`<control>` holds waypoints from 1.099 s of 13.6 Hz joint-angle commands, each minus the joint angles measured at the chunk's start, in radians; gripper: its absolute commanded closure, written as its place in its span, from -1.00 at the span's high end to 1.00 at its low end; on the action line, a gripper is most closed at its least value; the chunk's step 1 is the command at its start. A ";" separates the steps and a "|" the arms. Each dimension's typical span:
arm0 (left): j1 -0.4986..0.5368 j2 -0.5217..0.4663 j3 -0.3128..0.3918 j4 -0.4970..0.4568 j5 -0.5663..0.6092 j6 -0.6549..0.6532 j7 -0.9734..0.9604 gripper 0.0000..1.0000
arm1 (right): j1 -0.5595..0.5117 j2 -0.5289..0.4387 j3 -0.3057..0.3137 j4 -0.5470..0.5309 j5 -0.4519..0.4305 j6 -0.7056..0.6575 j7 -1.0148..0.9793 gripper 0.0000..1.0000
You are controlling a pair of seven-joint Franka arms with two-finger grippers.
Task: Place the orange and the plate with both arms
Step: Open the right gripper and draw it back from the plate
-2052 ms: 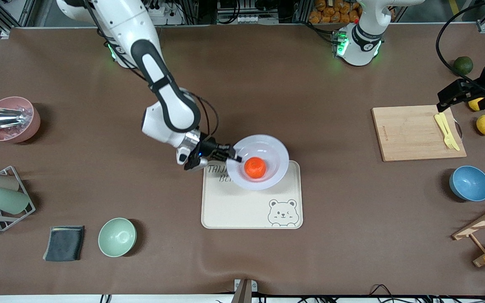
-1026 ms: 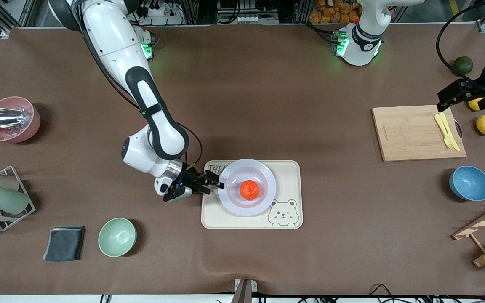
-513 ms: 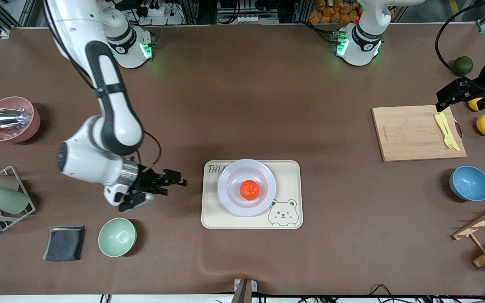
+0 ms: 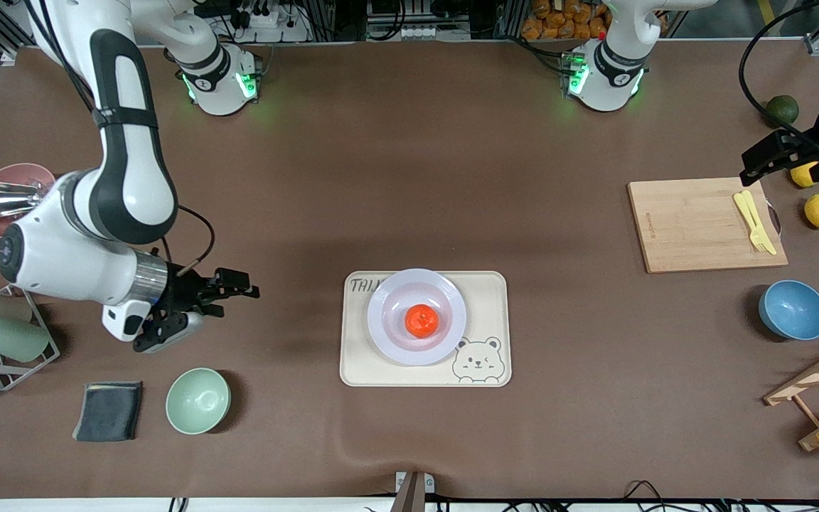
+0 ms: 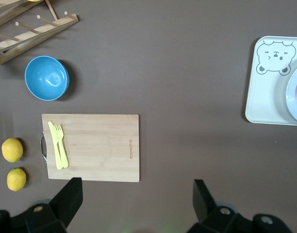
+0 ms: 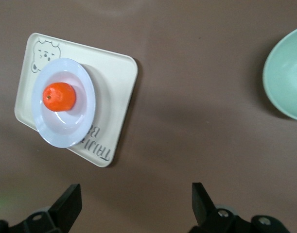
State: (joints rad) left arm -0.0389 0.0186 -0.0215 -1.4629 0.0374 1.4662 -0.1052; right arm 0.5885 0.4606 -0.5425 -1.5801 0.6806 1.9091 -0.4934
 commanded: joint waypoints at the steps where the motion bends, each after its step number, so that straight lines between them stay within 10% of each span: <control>1: 0.007 -0.025 0.003 -0.016 -0.022 -0.012 0.029 1.00 | -0.047 -0.123 0.034 -0.018 -0.204 -0.063 0.038 1.00; 8: 0.014 -0.026 0.003 -0.014 -0.024 -0.012 0.032 1.00 | -0.519 -0.428 0.508 -0.020 -0.654 -0.295 0.368 1.00; 15: 0.016 -0.028 0.003 -0.013 -0.027 -0.012 0.045 1.00 | -0.602 -0.531 0.481 -0.011 -0.648 -0.440 0.513 1.00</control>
State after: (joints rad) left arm -0.0306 0.0135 -0.0201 -1.4649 0.0369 1.4646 -0.0855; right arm -0.0061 -0.0471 -0.0618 -1.5696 0.0376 1.4743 -0.0501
